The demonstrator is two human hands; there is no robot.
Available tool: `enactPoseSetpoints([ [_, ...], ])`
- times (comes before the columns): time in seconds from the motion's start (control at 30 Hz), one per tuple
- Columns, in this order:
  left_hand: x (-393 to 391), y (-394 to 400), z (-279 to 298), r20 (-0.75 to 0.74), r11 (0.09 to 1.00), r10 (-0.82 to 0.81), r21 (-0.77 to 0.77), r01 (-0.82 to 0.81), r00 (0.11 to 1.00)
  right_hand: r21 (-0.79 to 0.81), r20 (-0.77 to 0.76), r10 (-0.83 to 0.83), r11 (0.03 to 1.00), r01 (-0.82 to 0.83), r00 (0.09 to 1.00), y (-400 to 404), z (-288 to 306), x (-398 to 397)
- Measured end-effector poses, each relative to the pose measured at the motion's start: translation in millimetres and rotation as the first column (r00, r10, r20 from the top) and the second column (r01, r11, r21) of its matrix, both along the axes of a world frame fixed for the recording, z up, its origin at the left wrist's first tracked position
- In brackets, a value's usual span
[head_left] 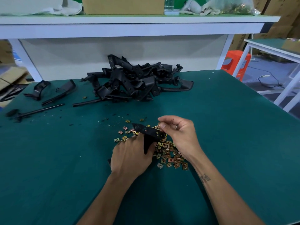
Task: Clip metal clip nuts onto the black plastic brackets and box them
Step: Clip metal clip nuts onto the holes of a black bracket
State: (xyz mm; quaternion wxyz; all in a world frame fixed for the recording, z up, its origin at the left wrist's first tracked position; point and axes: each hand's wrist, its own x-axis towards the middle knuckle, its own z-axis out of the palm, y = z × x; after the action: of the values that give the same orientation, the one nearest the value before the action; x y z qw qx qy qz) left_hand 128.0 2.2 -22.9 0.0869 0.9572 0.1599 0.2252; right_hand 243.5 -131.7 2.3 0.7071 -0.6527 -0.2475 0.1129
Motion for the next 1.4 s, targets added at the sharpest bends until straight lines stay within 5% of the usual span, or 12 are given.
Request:
enactPoseSetpoints([
  [0.33, 0.5, 1.5, -2.8, 0.001, 0.999, 0.004, -0.052, -0.004, 1.000, 0.369, -0.365, 0.160, 0.929, -0.016, 0.917, -5.4, 7.8, 5.3],
  [0.5, 0.5, 1.7, -2.7, 0.004, 0.998, 0.000, -0.055, 0.000, 1.000, 0.445, -0.422, 0.222, 0.895, -0.013, 0.879, -9.3, 11.1, 6.0],
  [1.03, 0.8, 1.0, -0.4, -0.027, 0.999, 0.008, -0.034, -0.009, 1.000, 0.086, -0.174, -0.048, 0.994, 0.064, 0.984, 1.5, 0.7, -0.4],
  [1.4, -0.6, -0.4, 2.8, -0.051, 1.000, 0.002, -0.028, -0.003, 0.999, 0.013, -0.090, -0.014, 1.000, 0.015, 0.996, 5.6, -6.6, -7.1],
])
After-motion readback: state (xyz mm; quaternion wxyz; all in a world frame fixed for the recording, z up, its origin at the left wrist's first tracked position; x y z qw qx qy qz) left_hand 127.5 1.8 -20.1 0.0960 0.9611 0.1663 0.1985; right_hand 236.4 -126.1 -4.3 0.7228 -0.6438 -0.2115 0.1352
